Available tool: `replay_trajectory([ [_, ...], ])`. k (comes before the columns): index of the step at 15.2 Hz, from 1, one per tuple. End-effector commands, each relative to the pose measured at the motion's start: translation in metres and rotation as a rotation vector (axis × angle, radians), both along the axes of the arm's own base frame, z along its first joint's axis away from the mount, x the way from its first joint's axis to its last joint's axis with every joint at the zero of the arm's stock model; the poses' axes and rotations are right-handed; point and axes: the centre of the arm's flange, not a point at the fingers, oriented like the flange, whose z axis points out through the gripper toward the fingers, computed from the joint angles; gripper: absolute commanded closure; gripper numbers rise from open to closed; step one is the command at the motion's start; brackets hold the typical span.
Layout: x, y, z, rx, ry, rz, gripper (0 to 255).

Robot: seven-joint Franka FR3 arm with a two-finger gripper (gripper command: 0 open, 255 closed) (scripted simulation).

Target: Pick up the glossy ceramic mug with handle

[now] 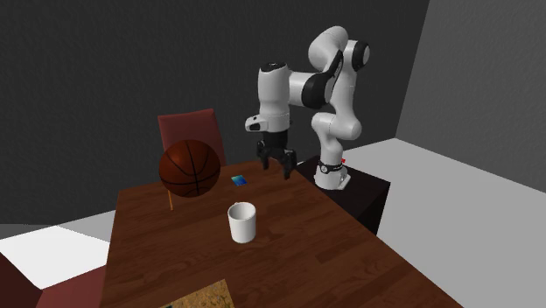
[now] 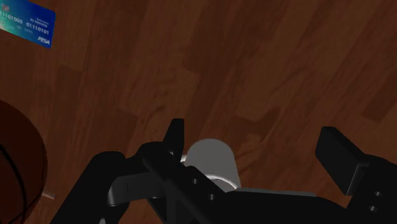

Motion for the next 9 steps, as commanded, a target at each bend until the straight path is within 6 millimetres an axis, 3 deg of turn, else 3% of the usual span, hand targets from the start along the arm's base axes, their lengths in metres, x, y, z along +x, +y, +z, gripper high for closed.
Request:
replay_trajectory([
  [1,0.024,0.007,-0.016,-0.008,0.000,-0.007,0],
  [9,0.117,0.026,-0.065,-0.039,0.000,-0.033,0],
])
